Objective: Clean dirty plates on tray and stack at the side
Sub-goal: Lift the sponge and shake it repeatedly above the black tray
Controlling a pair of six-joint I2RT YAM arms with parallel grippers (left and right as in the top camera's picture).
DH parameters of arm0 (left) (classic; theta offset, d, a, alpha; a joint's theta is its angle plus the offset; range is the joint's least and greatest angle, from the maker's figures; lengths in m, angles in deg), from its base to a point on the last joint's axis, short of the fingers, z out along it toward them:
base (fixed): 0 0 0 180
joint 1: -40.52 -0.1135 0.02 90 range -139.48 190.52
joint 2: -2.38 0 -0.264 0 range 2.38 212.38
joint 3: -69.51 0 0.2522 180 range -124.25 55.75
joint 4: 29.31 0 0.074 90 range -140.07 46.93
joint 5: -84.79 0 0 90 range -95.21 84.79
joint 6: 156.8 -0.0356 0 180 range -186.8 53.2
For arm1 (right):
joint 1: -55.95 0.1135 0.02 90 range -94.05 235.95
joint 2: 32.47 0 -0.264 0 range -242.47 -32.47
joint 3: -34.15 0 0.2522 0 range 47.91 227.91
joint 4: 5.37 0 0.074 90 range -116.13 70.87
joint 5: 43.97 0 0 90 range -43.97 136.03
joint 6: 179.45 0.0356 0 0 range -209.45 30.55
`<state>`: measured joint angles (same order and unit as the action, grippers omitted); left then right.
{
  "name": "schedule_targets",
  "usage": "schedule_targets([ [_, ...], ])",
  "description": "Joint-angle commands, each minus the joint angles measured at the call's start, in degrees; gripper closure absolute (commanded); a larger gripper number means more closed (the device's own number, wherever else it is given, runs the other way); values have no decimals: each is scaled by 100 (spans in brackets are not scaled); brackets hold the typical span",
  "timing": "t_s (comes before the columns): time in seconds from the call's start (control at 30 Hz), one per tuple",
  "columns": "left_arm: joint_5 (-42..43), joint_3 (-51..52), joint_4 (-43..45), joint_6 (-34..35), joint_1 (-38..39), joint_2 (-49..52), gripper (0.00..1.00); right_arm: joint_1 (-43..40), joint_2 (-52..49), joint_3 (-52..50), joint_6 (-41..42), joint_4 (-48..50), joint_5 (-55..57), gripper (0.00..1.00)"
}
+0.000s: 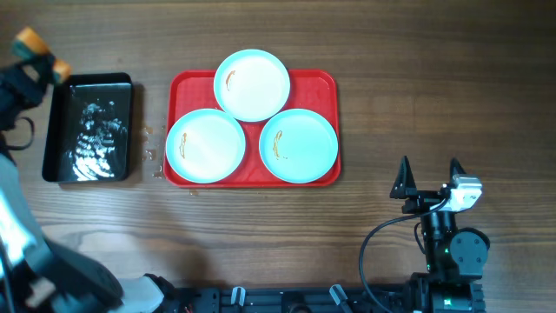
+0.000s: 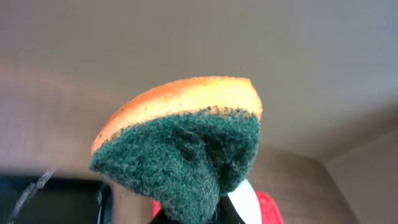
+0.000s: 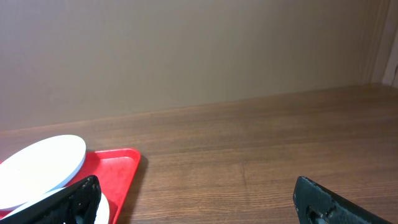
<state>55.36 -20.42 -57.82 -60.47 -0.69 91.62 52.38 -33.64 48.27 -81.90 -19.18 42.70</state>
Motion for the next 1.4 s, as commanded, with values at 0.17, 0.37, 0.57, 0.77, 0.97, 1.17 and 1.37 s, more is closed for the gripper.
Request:
schedule_targets([
  [0.17, -1456, 363, -844, -496, 125, 693, 96, -31, 37, -7, -70, 15, 81, 1],
  [0.37, -1434, 629, -831, -973, 149, 1886, 96, -31, 37, -7, -68, 15, 81, 0],
  [0.57, 393, 326, -238, 122, 33, 1456, 96, -31, 37, -7, -70, 15, 81, 0],
  [0.77, 813, -52, 691, 1180, 33, 396, 96, -31, 37, -7, -70, 15, 81, 0],
  [0.97, 361, -52, 826, 1204, 33, -181, 96, -31, 37, -7, -70, 15, 81, 0],
  [1.17, -1762, 299, -975, -933, 323, 479, 96, -31, 37, -7, -70, 15, 81, 0],
  [1.37, -2157, 540, -1279, -1298, 409, 1794, 96, -31, 37, -7, -68, 15, 81, 0],
])
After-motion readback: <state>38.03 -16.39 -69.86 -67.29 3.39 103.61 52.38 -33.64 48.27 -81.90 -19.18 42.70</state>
